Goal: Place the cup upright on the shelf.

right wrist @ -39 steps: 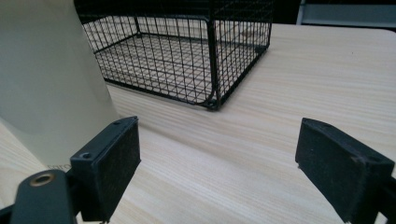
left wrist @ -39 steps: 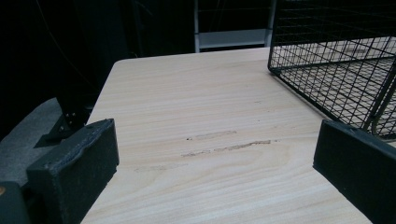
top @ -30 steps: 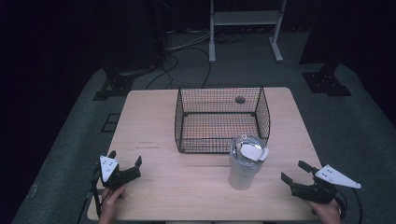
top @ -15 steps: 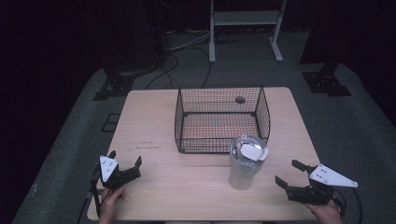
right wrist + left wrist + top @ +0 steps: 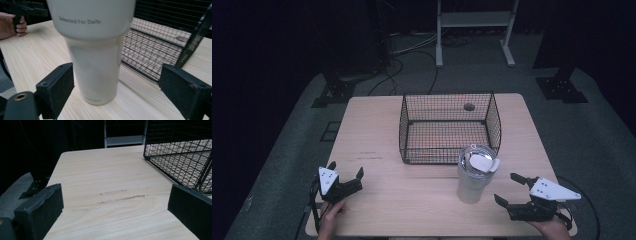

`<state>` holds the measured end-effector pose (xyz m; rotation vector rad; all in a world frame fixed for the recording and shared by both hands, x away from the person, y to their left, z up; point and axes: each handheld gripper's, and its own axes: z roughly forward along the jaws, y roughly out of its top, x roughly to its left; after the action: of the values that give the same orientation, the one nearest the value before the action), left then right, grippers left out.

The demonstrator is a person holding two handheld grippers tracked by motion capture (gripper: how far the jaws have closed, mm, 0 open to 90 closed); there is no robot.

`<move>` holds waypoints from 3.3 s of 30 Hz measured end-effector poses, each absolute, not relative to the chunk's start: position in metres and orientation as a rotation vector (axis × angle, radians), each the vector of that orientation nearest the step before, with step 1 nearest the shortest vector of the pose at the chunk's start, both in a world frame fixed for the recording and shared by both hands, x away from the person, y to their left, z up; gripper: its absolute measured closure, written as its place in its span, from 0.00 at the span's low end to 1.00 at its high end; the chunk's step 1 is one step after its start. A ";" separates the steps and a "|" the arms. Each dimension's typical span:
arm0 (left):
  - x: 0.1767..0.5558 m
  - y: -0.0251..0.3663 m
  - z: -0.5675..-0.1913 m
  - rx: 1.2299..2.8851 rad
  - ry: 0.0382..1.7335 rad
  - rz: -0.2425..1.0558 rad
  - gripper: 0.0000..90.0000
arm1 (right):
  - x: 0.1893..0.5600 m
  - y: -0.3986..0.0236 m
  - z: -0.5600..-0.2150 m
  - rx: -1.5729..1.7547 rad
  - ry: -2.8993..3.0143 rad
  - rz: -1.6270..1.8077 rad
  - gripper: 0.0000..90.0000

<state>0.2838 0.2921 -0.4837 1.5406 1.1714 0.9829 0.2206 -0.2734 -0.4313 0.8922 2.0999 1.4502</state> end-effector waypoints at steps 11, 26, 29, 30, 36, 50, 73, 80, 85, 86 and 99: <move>0.284 0.292 -0.484 1.539 1.170 0.979 0.00 | 0.225 -0.255 -0.432 0.843 2.163 1.462 0.11; 0.284 0.292 -0.484 1.538 1.169 0.978 0.00 | 0.239 -0.235 -0.441 0.839 2.166 1.499 0.10; 0.284 0.292 -0.484 1.538 1.168 0.977 0.00 | 0.242 -0.231 -0.444 0.840 2.155 1.514 0.10; 0.284 0.293 -0.484 1.538 1.168 0.977 0.00 | 0.243 -0.229 -0.445 0.838 2.155 1.516 0.10; 0.284 0.292 -0.484 1.539 1.166 0.979 0.00 | 0.248 -0.223 -0.448 0.856 2.133 1.535 0.10; 0.284 0.293 -0.484 1.538 1.166 0.977 0.00 | 0.259 -0.209 -0.456 0.864 2.057 1.597 0.08; 0.284 0.293 -0.484 1.536 1.166 0.973 0.00 | 0.264 -0.199 -0.458 0.838 2.018 1.604 0.09; 0.284 0.293 -0.484 1.534 1.167 0.971 0.00 | 0.263 -0.199 -0.457 0.817 2.025 1.596 0.09; 0.284 0.293 -0.484 1.533 1.167 0.970 0.00 | 0.262 -0.199 -0.456 0.816 2.039 1.625 0.09; 0.284 0.293 -0.484 1.533 1.167 0.969 0.00 | 0.261 -0.199 -0.454 0.813 2.041 1.626 0.09; 0.283 0.293 -0.484 1.533 1.168 0.970 0.00 | 0.274 -0.187 -0.398 0.711 2.029 1.699 0.09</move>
<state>0.2834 0.2929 -0.4835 1.5328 1.1675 0.9700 0.2740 -0.1869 -0.3977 0.7106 2.0288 1.6994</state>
